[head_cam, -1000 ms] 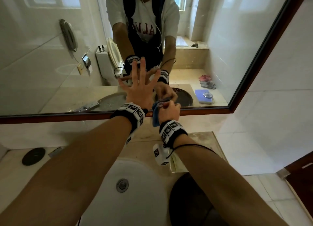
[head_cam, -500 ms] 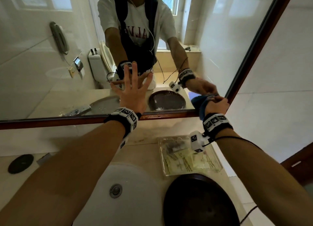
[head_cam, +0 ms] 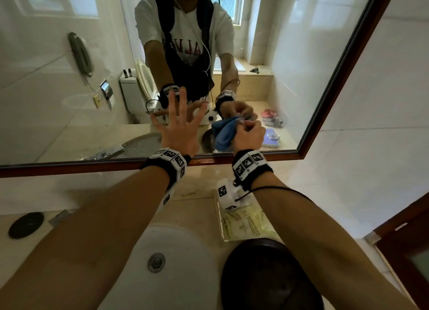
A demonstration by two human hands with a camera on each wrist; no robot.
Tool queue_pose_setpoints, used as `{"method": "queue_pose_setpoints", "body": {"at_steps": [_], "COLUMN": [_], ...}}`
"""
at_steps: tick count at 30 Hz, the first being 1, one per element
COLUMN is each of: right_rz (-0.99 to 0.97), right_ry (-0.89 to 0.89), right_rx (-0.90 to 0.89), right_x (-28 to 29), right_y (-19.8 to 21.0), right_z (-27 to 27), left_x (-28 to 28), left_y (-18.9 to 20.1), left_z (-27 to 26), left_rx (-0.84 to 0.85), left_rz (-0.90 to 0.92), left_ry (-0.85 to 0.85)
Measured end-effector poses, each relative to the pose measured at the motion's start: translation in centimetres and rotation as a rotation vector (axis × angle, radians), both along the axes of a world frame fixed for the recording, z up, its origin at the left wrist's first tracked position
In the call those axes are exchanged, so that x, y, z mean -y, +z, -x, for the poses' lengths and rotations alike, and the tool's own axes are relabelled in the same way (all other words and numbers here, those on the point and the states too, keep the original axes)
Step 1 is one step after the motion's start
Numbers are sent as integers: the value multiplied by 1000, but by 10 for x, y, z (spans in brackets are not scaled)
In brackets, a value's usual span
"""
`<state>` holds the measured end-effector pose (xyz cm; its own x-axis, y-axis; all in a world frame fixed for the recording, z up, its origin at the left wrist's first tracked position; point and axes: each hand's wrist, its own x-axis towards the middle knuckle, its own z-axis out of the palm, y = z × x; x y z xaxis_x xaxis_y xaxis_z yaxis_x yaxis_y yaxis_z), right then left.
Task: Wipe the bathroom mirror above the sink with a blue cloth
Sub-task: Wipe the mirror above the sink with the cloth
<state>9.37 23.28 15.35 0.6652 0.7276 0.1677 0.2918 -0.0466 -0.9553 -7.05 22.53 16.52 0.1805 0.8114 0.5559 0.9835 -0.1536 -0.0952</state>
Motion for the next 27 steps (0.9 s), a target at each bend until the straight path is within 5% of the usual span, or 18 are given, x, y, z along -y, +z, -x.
{"method": "queue_pose_setpoints", "body": {"at_steps": [10,22,27], "right_rz": [30,68,58], "right_ry": [90,-429,-461], "right_rx": [23,5,-83], "right_x": [0,19,14], "right_y": [-1,18,25], "right_z": [23,-131,-144], "left_x": [1,-2,-3], "left_y": [2,-3,-4], "left_z": [7,1,1], "left_rx": [-36,-10,-3], "left_rz": [18,5,-9], "left_ry": [-10,-7,-7]}}
